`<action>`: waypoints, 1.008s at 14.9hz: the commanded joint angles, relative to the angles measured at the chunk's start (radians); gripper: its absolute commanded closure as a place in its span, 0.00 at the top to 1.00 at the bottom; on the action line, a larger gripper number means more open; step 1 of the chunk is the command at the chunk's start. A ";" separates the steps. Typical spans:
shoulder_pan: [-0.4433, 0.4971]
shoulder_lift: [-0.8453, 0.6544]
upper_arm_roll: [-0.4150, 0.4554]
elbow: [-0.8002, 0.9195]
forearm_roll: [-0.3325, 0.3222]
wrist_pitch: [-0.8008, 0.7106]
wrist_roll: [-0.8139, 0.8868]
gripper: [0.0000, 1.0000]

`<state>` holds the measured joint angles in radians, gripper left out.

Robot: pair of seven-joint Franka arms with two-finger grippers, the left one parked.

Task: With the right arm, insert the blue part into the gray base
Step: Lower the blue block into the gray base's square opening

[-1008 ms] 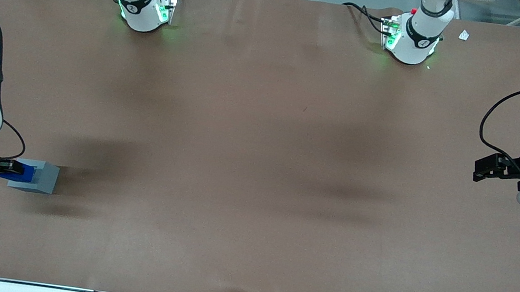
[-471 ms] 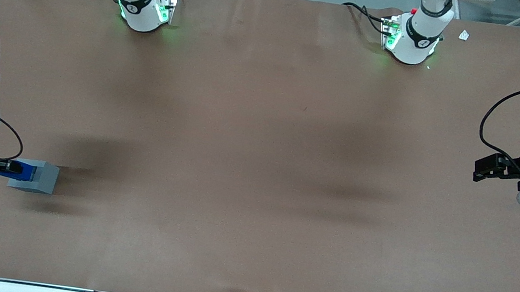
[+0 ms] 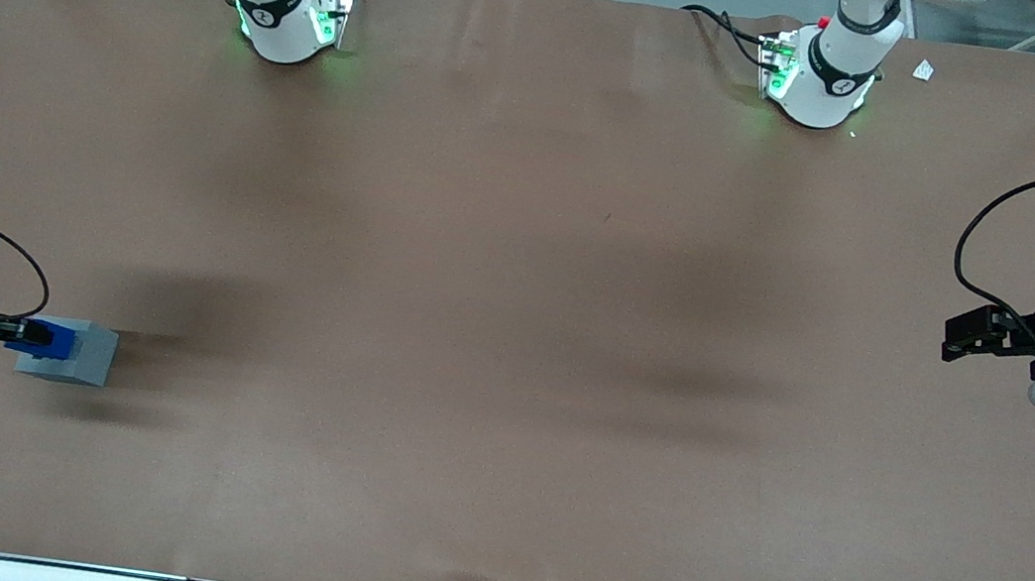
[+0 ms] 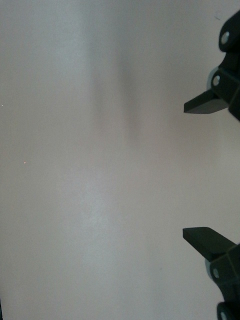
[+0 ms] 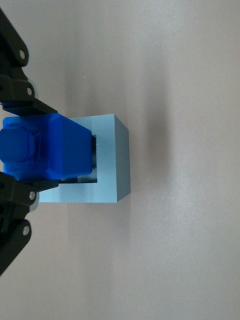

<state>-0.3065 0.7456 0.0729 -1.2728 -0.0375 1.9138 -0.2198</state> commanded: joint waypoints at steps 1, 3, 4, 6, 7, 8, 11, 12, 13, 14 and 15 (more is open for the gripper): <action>-0.005 0.001 0.010 -0.010 0.011 0.025 0.013 0.00; -0.006 0.003 0.010 -0.010 0.008 0.025 0.011 0.00; -0.008 0.002 0.010 -0.010 0.008 0.025 0.010 0.00; -0.013 0.003 0.010 -0.010 0.005 0.027 0.005 0.00; -0.016 0.003 0.010 -0.010 0.004 0.025 0.002 0.00; -0.020 0.003 0.010 -0.010 0.004 0.025 0.000 0.00; -0.025 0.002 0.010 -0.010 -0.001 0.025 -0.001 0.00; -0.025 0.003 0.010 -0.010 0.001 0.025 -0.001 0.00; -0.025 0.003 0.010 -0.010 0.002 0.027 -0.001 0.00; -0.025 0.003 0.010 -0.010 0.005 0.027 -0.001 0.00; -0.023 0.008 0.010 -0.010 0.008 0.027 -0.001 0.00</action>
<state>-0.3190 0.7469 0.0709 -1.2769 -0.0375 1.9281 -0.2202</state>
